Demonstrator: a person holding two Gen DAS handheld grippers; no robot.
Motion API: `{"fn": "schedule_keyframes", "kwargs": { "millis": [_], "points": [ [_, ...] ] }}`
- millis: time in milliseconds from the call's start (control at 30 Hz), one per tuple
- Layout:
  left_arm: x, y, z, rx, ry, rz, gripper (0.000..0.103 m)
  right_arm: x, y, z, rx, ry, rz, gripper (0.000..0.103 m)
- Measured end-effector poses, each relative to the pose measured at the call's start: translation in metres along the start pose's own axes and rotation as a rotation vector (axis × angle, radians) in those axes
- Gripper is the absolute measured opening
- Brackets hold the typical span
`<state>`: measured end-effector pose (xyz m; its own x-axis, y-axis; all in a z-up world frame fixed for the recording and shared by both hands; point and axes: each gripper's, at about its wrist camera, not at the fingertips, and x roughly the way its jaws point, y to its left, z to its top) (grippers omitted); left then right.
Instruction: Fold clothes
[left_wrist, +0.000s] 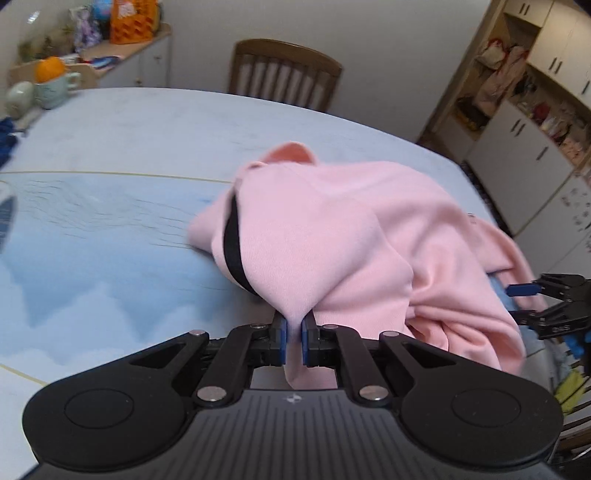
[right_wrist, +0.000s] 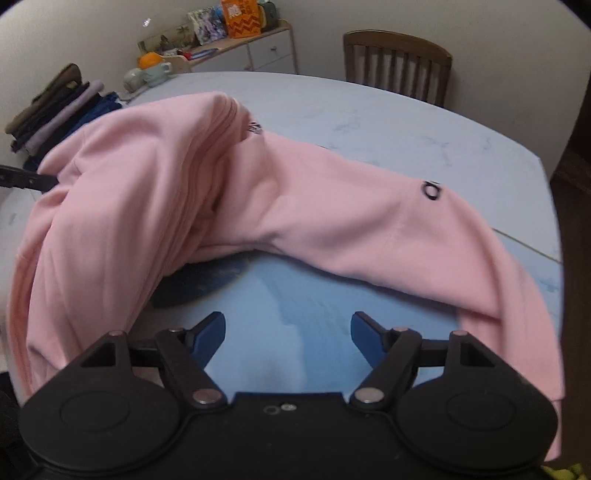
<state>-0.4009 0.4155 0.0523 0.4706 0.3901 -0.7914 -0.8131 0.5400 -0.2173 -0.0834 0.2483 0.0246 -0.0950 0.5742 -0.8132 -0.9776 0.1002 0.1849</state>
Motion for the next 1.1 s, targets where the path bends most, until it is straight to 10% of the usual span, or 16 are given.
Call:
{"fn": "schedule_keyframes", "kwargs": {
  "millis": [233, 500, 967, 1100],
  "points": [
    [0.009, 0.042, -0.014, 0.017, 0.055, 0.030, 0.006, 0.023, 0.072, 0.007, 0.029, 0.047, 0.372, 0.103],
    [0.015, 0.074, -0.018, 0.096, 0.082, 0.025, 0.006, 0.041, 0.127, 0.021, 0.034, 0.070, 0.370, 0.103],
    [0.039, 0.097, -0.012, 0.225, 0.116, -0.034, 0.007, 0.079, 0.237, 0.050, -0.231, 0.022, 0.100, 0.103],
    [0.030, 0.100, -0.014, 0.256, 0.131, -0.085, 0.027, 0.053, 0.209, 0.042, -0.110, -0.007, 0.095, 0.103]
  ]
}}
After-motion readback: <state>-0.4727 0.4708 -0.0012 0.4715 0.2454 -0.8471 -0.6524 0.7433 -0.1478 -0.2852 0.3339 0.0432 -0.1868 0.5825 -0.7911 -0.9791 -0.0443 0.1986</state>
